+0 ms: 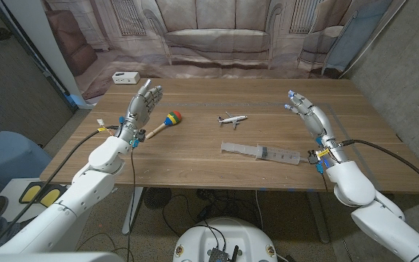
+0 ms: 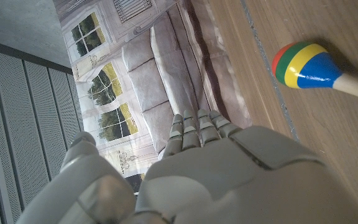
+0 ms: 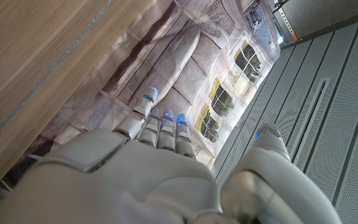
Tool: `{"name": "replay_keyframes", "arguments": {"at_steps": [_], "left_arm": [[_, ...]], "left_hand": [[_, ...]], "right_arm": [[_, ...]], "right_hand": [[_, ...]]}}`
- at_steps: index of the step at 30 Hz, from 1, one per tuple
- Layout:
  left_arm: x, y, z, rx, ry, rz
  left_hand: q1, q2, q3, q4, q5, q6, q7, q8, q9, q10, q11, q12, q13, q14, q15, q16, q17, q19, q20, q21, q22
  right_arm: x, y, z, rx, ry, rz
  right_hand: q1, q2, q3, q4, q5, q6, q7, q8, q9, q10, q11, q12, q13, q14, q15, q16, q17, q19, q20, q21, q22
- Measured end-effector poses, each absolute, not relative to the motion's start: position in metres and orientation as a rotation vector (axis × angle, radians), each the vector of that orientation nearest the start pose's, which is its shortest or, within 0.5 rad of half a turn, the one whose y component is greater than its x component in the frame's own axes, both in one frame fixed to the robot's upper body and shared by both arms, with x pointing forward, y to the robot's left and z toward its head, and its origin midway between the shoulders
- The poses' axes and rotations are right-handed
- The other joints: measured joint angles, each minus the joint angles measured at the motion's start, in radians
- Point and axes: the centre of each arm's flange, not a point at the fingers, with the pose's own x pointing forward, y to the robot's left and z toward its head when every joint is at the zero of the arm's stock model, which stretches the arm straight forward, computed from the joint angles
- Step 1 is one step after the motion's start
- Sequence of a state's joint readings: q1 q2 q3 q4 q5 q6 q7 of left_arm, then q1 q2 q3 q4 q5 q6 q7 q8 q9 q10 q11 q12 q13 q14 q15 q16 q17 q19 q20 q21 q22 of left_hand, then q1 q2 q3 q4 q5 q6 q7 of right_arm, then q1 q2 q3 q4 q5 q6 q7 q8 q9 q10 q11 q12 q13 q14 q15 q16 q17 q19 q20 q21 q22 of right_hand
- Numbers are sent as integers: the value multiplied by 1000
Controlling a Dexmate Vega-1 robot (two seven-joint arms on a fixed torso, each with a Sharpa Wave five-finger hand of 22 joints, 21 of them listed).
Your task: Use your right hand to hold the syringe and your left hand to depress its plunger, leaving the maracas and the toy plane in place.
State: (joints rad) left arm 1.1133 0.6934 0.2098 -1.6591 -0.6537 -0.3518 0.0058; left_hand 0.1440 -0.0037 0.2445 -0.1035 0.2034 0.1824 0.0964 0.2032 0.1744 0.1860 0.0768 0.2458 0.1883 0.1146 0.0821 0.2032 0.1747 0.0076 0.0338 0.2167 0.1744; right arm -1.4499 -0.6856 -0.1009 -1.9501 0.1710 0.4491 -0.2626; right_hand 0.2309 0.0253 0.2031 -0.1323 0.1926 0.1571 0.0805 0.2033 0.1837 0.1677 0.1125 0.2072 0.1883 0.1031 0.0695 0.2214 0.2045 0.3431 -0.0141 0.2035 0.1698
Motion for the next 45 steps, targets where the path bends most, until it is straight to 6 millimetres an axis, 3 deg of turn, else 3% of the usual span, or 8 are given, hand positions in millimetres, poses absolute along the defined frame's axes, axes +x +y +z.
{"name": "replay_keyframes", "arguments": {"at_steps": [23, 35, 39, 45], "left_arm": [[566, 321, -5, 20, -776, -203], [568, 320, -2, 16, -785, -206], [569, 319, 0, 18, -786, -212], [570, 317, 3, 23, -783, -224]], "left_hand": [[20, 12, 4, -4, -4, 52, -2, 1, 0, 48, -2, 0, 0, 54, -7, 0, 0, 29, 3, 0, 0], [20, 12, 4, -4, -4, 52, -2, 1, 0, 48, -2, 0, 0, 54, -7, 1, 0, 39, 3, 0, 0], [20, 12, 4, -4, -4, 48, -6, -4, 0, 48, -2, 0, 0, 54, -7, 1, 0, 39, 3, 0, 0], [24, 16, 8, -8, -4, 44, -2, -7, 0, 48, -2, 0, 0, 53, -7, 1, 0, 39, 3, 0, 0]], "right_arm": [[436, -289, -65, -431, -895, 30], [422, -288, -68, -568, -886, -44], [419, -287, -70, -604, -884, -64], [413, -285, -71, -677, -885, -113]], "right_hand": [[21, 5, 4, -4, 0, -17, 16, -8, 0, -7, 8, -8, 0, -13, 2, -8, 0, -12, -1, -8, 0], [32, 5, 13, -12, -4, -25, 25, -11, 0, -13, 12, -11, 0, -12, 2, -8, 0, -7, -4, -8, 0], [37, 11, 12, -12, -4, -34, 16, -15, 0, -26, 1, -15, 0, -12, 2, -8, 0, -7, -4, -8, 0], [37, 11, 12, -12, -6, -31, 13, -15, 0, -36, 11, -15, 5, -12, 2, -8, 0, -1, 2, -8, 0]]}}
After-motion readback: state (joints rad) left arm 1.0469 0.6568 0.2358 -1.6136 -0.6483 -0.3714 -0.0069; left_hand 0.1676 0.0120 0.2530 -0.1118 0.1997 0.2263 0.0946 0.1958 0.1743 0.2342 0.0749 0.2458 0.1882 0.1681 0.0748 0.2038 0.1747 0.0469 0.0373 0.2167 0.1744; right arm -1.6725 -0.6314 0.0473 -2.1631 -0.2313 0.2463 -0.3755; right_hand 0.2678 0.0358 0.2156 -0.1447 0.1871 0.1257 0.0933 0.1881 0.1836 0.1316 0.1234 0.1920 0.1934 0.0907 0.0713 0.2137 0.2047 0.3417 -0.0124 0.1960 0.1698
